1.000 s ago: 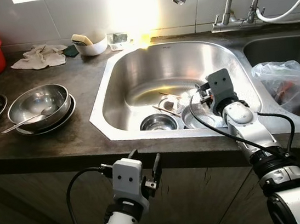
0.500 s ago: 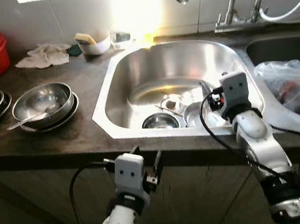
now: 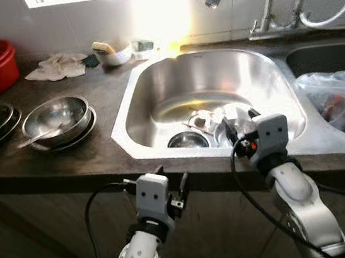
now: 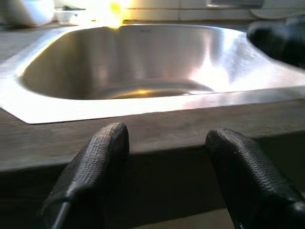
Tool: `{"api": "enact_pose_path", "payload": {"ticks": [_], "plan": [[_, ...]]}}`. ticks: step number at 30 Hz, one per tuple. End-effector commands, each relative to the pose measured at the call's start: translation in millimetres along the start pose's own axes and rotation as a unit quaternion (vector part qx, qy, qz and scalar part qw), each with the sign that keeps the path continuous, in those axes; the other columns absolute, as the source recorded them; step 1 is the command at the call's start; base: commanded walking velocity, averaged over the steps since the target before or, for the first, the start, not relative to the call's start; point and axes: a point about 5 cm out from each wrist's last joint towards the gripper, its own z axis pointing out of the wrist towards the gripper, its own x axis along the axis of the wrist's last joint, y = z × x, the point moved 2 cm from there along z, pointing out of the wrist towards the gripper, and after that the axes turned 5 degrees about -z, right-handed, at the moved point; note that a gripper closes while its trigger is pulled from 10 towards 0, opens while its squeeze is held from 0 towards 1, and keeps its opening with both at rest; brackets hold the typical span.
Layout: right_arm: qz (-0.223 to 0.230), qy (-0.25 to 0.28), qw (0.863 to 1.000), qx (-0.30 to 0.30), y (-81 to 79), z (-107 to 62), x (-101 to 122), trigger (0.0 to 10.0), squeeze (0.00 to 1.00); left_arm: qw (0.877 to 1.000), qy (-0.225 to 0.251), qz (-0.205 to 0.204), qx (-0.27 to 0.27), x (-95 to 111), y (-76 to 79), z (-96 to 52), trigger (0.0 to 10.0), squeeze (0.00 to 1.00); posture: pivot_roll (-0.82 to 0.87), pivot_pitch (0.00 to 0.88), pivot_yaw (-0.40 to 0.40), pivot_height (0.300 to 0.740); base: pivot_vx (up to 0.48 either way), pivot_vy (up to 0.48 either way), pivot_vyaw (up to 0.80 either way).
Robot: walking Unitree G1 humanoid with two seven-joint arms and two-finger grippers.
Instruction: Kitchen organization
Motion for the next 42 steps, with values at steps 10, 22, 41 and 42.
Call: {"api": "enact_pose_path", "payload": {"ticks": [10,22,41,42], "plan": [[0.004,-0.005,1.000,0.007,-5.5,4.9,6,10.0,0.00,0.999,-0.027,-0.002,0.028,-14,-12.0,-2.7,10.0,0.00,0.03,0.036,-0.019,0.740,0.000,0.369,0.80],[0.003,0.002,1.000,0.015,-9.0,7.5,11,10.0,0.00,0.999,-0.028,0.000,0.025,-16,-10.7,-4.5,10.0,0.00,0.04,0.032,-0.018,0.740,0.000,0.078,0.80],[-0.055,0.078,0.995,0.042,8.4,39.6,50,10.0,0.00,0.999,-0.026,-0.006,0.019,-13,-7.3,-8.0,10.0,0.00,0.04,0.072,-0.022,0.740,0.000,0.000,0.25],[-0.056,0.080,0.994,0.047,7.4,40.7,51,10.0,0.00,1.000,-0.024,-0.007,0.014,-12,-6.2,-8.2,10.0,0.00,0.05,0.076,-0.021,0.740,0.000,0.000,0.00]]}}
